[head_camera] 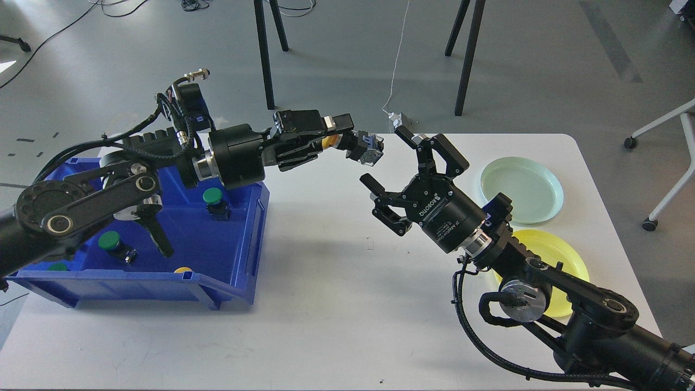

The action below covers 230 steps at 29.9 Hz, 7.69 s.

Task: Pass button and place on color plate

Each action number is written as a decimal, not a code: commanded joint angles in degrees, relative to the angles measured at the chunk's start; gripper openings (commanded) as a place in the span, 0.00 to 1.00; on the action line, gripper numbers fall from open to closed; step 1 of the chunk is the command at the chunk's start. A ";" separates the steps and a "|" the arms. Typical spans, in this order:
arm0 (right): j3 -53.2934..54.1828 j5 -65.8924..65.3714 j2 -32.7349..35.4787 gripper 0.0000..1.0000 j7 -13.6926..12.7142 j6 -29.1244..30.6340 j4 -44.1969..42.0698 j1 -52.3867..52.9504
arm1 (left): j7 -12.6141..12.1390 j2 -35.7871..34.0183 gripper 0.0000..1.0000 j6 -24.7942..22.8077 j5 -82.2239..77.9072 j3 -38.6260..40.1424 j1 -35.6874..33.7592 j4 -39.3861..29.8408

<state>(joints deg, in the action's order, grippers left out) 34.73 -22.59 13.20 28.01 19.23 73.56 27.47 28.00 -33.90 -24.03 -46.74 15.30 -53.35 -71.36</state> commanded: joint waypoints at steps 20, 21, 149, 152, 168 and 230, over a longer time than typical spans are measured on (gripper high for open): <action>0.69 0.00 -3.27 0.40 -0.01 0.10 -1.40 1.00 | 0.00 0.06 0.14 -0.14 -0.02 -0.01 0.00 0.35; 0.69 0.00 -3.27 0.37 -0.01 0.10 -1.40 1.00 | 0.00 0.06 0.14 -0.14 -0.02 -0.01 0.00 0.35; 14.14 20.57 20.12 0.97 -7.18 2.91 -2.63 5.57 | 0.00 -3.28 0.99 -3.97 29.43 12.91 4.57 21.00; 14.23 20.57 19.76 0.97 -7.18 3.00 -2.63 5.57 | 0.00 -3.11 0.99 -3.97 29.34 12.91 4.57 21.00; 14.23 20.57 19.41 0.97 -7.18 3.18 -2.81 5.05 | 0.00 -28.05 0.99 -3.97 14.69 13.00 5.10 6.70; 14.84 20.57 19.50 0.97 -7.00 3.53 -2.63 -0.23 | 0.00 -12.95 0.97 -3.97 -59.87 -7.39 5.45 30.58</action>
<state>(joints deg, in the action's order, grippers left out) 49.57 -2.02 32.64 21.01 22.68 70.89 27.35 27.99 -47.42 -28.00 -106.61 7.91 -47.91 -41.40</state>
